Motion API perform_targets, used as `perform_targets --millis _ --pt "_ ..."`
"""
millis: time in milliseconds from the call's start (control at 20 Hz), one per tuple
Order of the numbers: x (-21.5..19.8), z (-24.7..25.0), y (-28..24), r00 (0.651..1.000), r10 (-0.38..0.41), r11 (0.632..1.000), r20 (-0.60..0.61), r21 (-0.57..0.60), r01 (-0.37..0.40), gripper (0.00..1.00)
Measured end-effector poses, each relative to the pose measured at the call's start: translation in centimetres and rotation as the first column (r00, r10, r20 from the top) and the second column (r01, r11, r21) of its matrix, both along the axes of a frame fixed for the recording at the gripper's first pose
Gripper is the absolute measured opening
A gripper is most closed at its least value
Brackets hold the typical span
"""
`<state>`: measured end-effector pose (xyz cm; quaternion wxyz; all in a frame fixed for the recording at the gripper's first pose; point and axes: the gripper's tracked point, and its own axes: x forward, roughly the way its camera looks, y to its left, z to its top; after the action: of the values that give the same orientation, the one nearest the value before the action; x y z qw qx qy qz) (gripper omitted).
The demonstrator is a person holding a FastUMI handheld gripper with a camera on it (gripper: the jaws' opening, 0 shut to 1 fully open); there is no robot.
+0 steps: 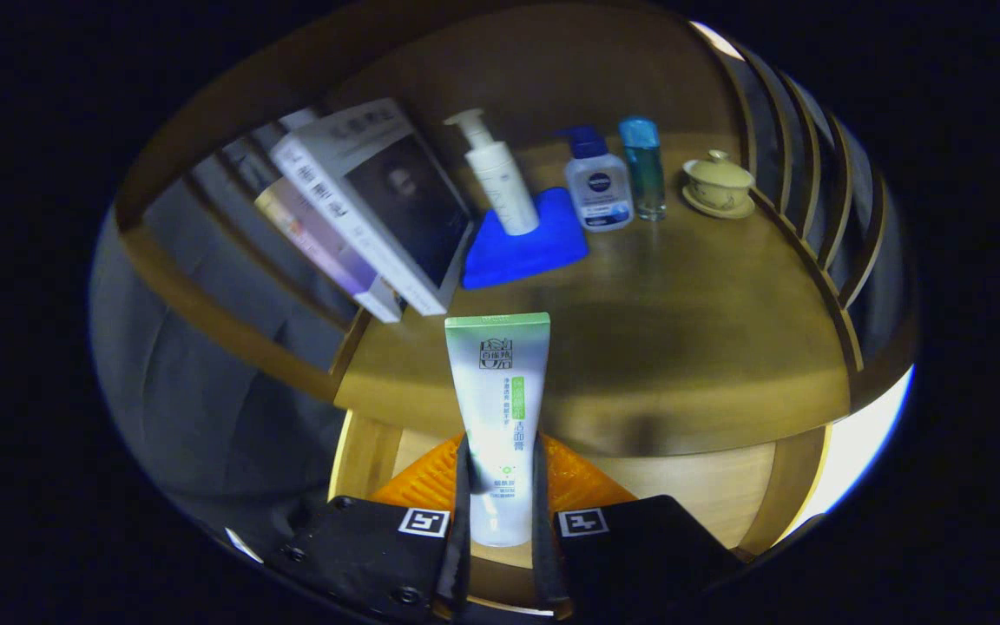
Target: Pull open the drawer, take out the items inside it, and place them on the countertop above the cabinet.
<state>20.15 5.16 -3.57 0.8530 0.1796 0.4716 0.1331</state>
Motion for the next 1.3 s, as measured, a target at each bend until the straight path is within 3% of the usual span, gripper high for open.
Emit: perform_targets --millis 250,700,900,1150,1300 --pt "4.8 -0.4 -1.1 0.996 -0.094 0.995 0.003 -0.042 0.094 0.32" --pt "7.7 -3.4 -1.6 0.982 -0.172 0.985 -0.078 -0.041 0.169 0.36" --pt "8.0 -3.5 -2.0 0.978 -0.199 0.98 -0.054 -0.018 0.199 0.49" --pt "6.6 -2.4 -2.1 0.977 -0.21 0.978 0.045 -0.007 0.211 0.98" --pt "4.8 -0.2 -2.4 0.96 -0.198 0.976 0.196 -0.053 0.212 0.98"
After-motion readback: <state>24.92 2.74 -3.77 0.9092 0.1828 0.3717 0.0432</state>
